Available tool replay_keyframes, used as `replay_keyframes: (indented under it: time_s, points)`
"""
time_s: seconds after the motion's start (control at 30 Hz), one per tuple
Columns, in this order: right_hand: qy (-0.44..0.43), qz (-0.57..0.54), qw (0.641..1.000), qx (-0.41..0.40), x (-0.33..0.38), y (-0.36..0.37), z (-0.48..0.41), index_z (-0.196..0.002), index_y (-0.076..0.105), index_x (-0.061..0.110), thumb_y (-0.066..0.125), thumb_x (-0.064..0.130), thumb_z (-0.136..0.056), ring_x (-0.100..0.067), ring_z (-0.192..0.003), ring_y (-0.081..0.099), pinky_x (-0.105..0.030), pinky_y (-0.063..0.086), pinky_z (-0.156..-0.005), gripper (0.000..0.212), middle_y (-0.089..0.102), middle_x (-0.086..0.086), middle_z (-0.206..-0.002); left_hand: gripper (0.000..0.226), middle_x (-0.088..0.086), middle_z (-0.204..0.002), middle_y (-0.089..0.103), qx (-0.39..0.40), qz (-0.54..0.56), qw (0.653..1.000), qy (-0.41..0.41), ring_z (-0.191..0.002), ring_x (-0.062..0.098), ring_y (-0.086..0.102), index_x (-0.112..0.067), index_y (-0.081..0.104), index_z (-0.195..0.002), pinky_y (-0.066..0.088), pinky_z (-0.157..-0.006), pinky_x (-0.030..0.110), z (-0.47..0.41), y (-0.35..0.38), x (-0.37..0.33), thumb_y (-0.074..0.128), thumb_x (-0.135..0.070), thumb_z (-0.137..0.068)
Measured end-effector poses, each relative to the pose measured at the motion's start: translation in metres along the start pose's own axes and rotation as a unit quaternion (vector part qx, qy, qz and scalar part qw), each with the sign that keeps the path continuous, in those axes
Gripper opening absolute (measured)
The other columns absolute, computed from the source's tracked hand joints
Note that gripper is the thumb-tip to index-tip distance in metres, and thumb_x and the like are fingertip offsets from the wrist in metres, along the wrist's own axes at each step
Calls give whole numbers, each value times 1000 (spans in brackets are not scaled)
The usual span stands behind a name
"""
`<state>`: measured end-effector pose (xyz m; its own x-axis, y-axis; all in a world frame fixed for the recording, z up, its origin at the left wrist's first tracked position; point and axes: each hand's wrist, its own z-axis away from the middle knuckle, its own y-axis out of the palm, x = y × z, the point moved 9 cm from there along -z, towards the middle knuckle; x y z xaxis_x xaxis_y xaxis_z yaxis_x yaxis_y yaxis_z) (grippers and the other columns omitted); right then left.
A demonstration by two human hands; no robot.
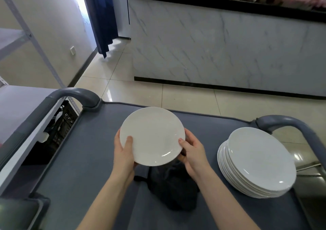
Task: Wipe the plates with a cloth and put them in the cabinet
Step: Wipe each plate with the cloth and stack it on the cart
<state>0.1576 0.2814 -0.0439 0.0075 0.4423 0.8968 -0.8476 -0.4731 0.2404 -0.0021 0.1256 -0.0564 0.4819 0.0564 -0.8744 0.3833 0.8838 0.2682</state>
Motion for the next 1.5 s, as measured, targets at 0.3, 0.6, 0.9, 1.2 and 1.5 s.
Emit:
replay_keyframes:
  time_s: [0.3,0.6,0.9,1.2,1.5]
  points:
    - [-69,483,867,100,-19,0,-4,-118,66,27,60,29,-95,-12,-102,62,-31,49,-96,24,65,3,-111,40,-8,-141,55,-128,-28,990,55,-126,21,57,-46,44,-145,50,-97,39,-15,-61,-5,34,-31,-109]
    - [-194,741,621,168,-93,41,22,-126,57,19,52,42,-95,-23,-111,47,-34,38,-93,39,52,-2,-118,42,-7,-146,52,-181,-61,980,51,-130,26,55,-52,43,-144,46,-108,54,1,-103,3,34,-30,-109]
    - [-97,130,987,7,12,-48,31,-95,70,28,56,23,-98,-6,-92,66,-17,52,-79,16,73,5,-96,41,-23,-131,59,-138,-58,988,45,-118,11,60,-67,54,-116,52,-82,30,11,-73,-8,35,-32,-108]
    - [-256,591,733,219,3,41,101,-151,26,39,35,44,-102,8,-146,1,-20,-1,-120,50,15,26,-156,41,-27,-125,63,-25,-31,997,69,-112,3,63,-69,58,-112,58,-86,36,27,9,-11,37,-33,-108]
    - [-256,604,746,112,16,47,34,-153,1,44,22,58,-96,8,-141,-24,-34,-9,-119,63,-20,30,-153,41,-26,-138,59,67,-106,982,137,-129,-4,53,-61,57,-122,40,-115,39,51,45,-17,43,-26,-108]
